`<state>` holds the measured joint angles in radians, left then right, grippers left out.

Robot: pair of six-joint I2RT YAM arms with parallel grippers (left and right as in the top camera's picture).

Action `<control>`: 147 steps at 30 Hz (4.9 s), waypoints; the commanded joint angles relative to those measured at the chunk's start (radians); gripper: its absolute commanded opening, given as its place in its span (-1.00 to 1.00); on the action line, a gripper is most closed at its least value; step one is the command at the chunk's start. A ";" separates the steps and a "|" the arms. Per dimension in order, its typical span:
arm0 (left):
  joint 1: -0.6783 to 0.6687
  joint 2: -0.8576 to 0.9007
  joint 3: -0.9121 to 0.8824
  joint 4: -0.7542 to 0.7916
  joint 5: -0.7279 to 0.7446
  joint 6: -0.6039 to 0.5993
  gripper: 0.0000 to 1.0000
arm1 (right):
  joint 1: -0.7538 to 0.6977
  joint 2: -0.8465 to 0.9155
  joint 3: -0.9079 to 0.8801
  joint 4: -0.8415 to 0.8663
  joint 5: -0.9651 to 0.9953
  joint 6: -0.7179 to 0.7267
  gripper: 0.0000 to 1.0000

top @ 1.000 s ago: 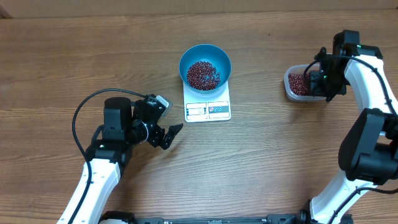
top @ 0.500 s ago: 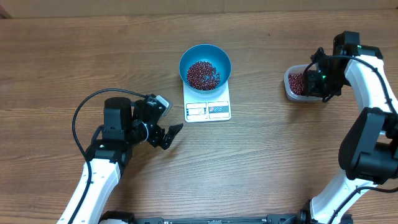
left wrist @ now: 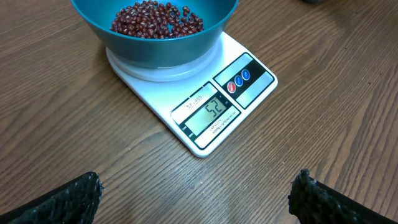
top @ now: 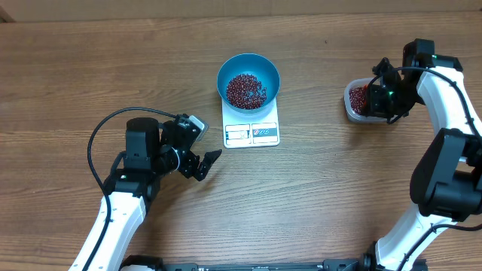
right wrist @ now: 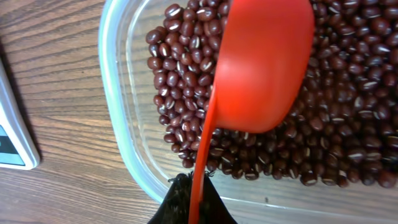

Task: Scoop item into bowl and weigh 150g on scale
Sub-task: 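Dip the red scoop into the beans and lift it with the right gripper, then carry the filled scoop over the teal bowl and tilt to pour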

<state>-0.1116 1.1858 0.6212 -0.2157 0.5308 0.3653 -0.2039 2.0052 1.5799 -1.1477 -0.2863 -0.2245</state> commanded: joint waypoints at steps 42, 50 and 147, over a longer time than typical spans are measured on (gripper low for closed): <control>-0.008 0.003 0.003 0.003 0.008 -0.010 0.99 | -0.351 0.066 -0.009 -0.141 -0.626 -0.172 -0.93; -0.008 0.003 0.003 0.003 0.008 -0.010 0.99 | -0.379 0.066 -0.009 -0.204 -0.750 -0.303 -0.93; -0.008 0.003 0.003 0.003 0.008 -0.010 0.99 | 0.761 0.065 0.412 -0.024 0.381 0.202 -0.93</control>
<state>-0.1116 1.1858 0.6212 -0.2157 0.5308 0.3656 0.5259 2.0705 1.9583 -1.1744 -0.0223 -0.0257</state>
